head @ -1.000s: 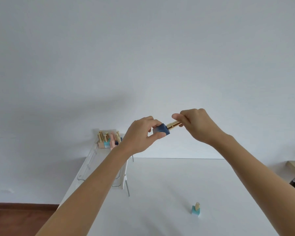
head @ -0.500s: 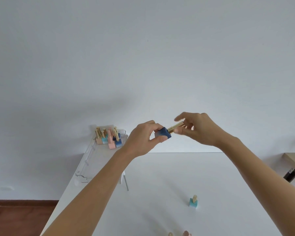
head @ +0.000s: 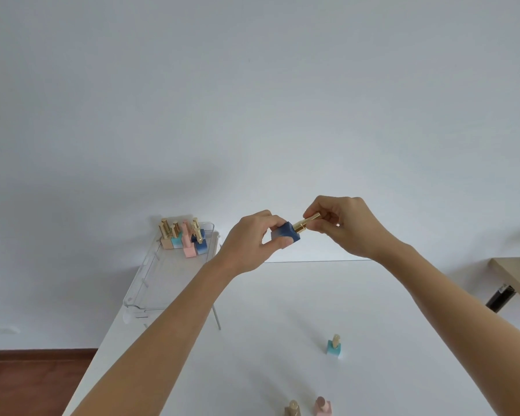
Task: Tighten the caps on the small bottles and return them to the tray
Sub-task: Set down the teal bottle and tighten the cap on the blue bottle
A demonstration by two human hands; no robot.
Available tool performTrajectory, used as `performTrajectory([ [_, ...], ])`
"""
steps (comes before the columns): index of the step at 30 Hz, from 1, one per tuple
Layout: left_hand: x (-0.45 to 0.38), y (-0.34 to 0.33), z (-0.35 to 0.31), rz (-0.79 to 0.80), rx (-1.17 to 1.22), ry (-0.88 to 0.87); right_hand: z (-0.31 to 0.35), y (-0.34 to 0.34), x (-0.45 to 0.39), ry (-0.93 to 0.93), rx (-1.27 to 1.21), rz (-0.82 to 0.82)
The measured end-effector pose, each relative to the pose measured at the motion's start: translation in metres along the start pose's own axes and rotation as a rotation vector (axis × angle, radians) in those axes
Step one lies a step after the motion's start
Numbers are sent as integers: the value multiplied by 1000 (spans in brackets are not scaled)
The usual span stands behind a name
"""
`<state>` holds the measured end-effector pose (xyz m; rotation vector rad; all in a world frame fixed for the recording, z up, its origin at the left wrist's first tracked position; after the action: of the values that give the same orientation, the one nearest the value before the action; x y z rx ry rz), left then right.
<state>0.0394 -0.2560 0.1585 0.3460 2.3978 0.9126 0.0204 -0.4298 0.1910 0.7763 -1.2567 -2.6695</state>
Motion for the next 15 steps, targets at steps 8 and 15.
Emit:
performTrajectory([
  [8,17,-45,27,-29,-37,63,-36,-28,19,-175,-8,7],
  [15,80,-137,95,346,101,403,-99,-114,77,-460,64,302],
])
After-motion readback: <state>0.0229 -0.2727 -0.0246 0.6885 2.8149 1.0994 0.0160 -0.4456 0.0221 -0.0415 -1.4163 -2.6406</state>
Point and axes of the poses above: each hand's wrist, its own x-axis away from the middle knuckle, its own y-axis out of the back of the hand, z = x × y, the point moved 6 cm from there along -x, towards the middle knuckle, and after that the axes turned 4 degrees about x, right-handed, at the moved point
